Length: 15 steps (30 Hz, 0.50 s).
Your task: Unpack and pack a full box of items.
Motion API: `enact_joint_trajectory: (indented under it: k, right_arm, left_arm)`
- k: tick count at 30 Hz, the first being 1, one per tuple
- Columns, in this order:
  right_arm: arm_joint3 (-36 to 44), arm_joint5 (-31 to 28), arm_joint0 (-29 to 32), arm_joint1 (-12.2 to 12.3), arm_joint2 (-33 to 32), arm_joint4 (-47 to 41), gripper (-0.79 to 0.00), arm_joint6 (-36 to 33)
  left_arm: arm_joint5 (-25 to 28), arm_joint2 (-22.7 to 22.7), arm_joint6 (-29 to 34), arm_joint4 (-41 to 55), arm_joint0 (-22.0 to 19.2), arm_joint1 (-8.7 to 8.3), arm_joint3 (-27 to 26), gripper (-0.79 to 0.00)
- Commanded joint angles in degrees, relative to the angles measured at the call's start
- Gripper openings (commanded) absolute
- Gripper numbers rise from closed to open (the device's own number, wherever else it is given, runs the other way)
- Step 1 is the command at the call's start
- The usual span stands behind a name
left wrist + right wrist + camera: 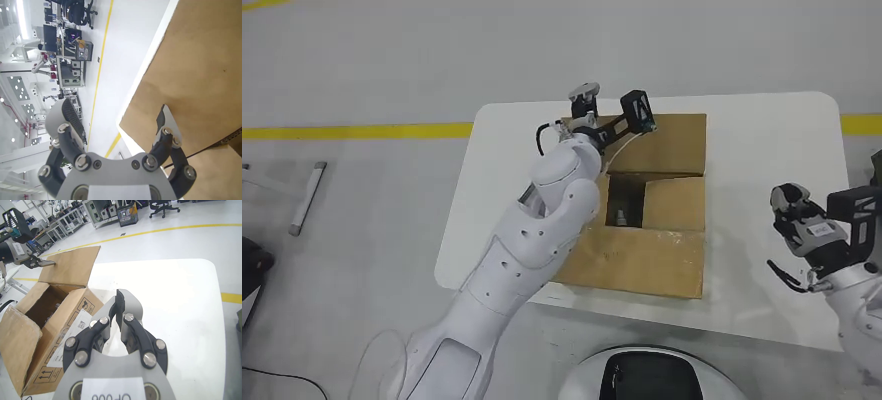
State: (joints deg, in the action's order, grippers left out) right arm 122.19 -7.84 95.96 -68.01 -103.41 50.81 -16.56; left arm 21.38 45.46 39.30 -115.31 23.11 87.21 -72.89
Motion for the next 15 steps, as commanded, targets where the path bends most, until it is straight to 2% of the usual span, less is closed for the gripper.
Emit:
enact_joint_trajectory:
  k: [1,7,10,11,12,15]
  right_arm:
    - [0.11,-0.87,0.10,0.04,-0.06,-0.20,-0.785,-0.19]
    - [-0.13,-6.72,0.18,0.27,0.04,-5.67,-0.785,-2.80]
    - [-0.19,-9.94,0.15,0.40,-0.41,-12.14,-0.785,-5.02]
    - [-0.31,-11.45,0.11,0.50,-0.69,-14.72,-0.773,-6.24]
    - [-0.46,-12.93,0.00,0.63,-1.18,-16.78,-0.662,-7.65]
    - [-1.03,-18.35,-0.49,1.15,-2.56,-22.07,-0.440,-12.29]
  left_arm:
    - [-0.01,-0.10,0.20,0.05,-0.07,0.27,0.63,0.000]
    - [-1.18,0.62,-0.77,0.55,0.74,0.77,0.61,0.000]
    - [-1.69,2.00,-0.78,1.45,2.46,0.68,-2.07,0.000]
    - [-2.89,3.60,-1.25,4.72,3.99,0.67,-3.67,0.000]
    - [-3.98,5.37,-1.41,8.66,5.73,0.66,-5.42,0.000]
    - [-2.77,7.97,0.23,10.65,10.33,-0.02,-12.11,0.000]
